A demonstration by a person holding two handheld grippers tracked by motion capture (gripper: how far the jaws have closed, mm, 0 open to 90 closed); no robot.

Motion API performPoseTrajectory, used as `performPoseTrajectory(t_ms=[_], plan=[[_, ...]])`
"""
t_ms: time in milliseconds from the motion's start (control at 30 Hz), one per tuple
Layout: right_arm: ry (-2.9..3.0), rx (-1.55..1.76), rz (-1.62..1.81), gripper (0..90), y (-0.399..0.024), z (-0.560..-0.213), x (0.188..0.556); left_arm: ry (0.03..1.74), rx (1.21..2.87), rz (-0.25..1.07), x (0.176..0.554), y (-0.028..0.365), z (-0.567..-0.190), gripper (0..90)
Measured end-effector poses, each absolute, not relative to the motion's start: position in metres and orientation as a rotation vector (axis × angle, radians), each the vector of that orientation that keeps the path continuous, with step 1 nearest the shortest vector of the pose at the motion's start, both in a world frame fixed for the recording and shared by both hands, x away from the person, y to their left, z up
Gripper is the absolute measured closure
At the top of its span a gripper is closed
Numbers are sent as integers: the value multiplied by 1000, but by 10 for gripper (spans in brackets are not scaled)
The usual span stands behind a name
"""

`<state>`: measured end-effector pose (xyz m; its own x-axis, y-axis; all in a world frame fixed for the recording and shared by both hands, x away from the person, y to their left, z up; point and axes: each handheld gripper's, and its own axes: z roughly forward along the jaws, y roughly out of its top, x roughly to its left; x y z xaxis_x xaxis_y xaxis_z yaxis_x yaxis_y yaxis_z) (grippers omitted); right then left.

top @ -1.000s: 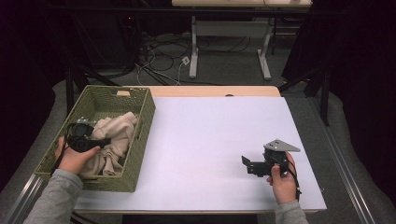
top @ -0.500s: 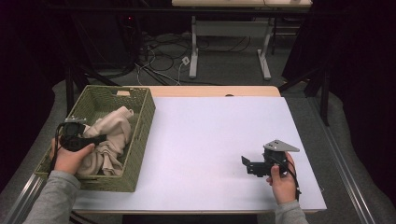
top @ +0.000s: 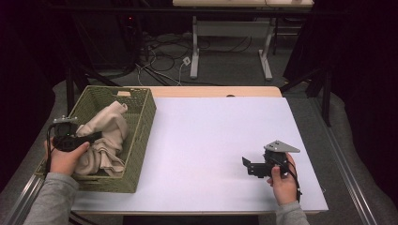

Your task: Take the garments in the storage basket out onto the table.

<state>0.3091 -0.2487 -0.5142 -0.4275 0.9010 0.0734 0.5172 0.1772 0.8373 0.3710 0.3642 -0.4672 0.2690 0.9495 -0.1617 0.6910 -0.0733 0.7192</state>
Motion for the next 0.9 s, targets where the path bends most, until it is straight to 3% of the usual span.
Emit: performPoseTrajectory(t_ms=[900], plan=[[2017,1329,1156,3,-248,-515,310,1473,1641,528,355,378,-441,556]])
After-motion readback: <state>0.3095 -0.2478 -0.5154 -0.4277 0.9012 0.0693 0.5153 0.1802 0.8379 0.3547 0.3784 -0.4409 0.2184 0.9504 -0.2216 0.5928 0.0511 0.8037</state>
